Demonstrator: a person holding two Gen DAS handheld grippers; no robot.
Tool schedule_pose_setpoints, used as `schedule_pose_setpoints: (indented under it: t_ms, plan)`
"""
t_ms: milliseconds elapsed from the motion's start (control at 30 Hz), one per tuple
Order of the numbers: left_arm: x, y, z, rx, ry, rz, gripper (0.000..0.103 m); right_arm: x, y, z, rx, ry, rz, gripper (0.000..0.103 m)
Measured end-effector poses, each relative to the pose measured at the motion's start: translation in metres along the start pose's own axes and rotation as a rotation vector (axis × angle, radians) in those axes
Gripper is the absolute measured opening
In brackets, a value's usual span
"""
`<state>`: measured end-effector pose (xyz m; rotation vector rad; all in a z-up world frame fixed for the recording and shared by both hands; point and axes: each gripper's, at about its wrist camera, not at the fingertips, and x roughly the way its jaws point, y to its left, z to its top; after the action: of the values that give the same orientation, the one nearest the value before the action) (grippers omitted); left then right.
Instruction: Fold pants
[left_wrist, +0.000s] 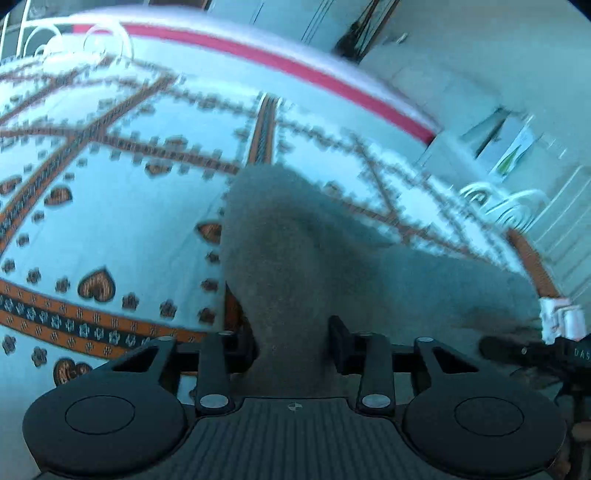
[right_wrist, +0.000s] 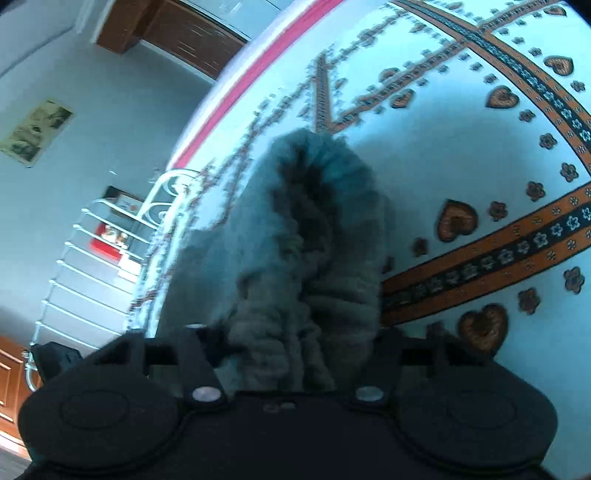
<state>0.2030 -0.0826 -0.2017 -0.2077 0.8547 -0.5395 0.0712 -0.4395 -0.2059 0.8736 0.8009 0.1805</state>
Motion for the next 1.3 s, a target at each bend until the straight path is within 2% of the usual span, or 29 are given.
schedule_pose_setpoints:
  t_ms: [100,267,367,467,633,767,833,867,900,933,1000,1033,1100,1167,1200,1267,1300]
  plan:
    - [-0.013,-0.012,0.0,0.053,-0.06,-0.012,0.033,-0.017,0.019,-0.011,-0.065,-0.046,0.033,0.042]
    - [-0.036,-0.023,0.023,0.048,-0.158,-0.065,0.028,-0.035,0.044,-0.012,-0.117,-0.113,0.067,0.041]
    - [-0.035,-0.024,0.058,0.048,-0.197,-0.064,0.028,-0.039,0.056,0.008,-0.126,-0.137,0.094,0.041]
    - [-0.018,-0.025,0.099,0.106,-0.231,-0.021,0.028,-0.036,0.066,0.039,-0.142,-0.15,0.106,0.041]
    - [0.035,-0.016,0.149,0.149,-0.218,0.051,0.028,-0.005,0.069,0.069,-0.15,-0.121,0.073,0.041]
    - [0.085,-0.002,0.155,0.169,-0.119,0.094,0.028,0.031,0.049,0.076,-0.124,-0.066,0.008,0.043]
    - [0.107,0.005,0.147,0.186,-0.054,0.135,0.034,0.046,0.037,0.067,-0.119,-0.034,-0.091,0.054]
    - [0.11,0.006,0.143,0.202,-0.048,0.154,0.046,0.052,0.03,0.065,-0.113,-0.036,-0.159,0.068]
    - [0.111,0.008,0.139,0.211,-0.043,0.167,0.058,0.05,0.026,0.06,-0.102,-0.059,-0.206,0.074]
    - [0.11,0.009,0.137,0.215,-0.045,0.185,0.063,0.045,0.023,0.056,-0.1,-0.089,-0.207,0.075]
    - [0.104,0.01,0.133,0.245,-0.062,0.231,0.092,0.031,0.023,0.049,-0.127,-0.133,-0.212,0.077]
    - [0.098,0.008,0.13,0.276,-0.083,0.277,0.097,0.024,0.028,0.045,-0.151,-0.152,-0.24,0.078]
    - [0.085,0.005,0.126,0.334,-0.105,0.315,0.099,0.012,0.045,0.035,-0.226,-0.214,-0.3,0.077]
    - [0.07,0.003,0.128,0.35,-0.113,0.325,0.101,-0.003,0.071,0.018,-0.326,-0.339,-0.345,0.084]
    - [0.062,0.001,0.128,0.341,-0.113,0.32,0.103,-0.005,0.081,0.01,-0.389,-0.373,-0.368,0.085]
    - [0.045,-0.004,0.128,0.299,-0.107,0.302,0.103,-0.005,0.098,-0.008,-0.494,-0.406,-0.387,0.085]
    - [0.037,-0.007,0.127,0.276,-0.105,0.294,0.103,-0.002,0.101,-0.01,-0.52,-0.386,-0.371,0.081]
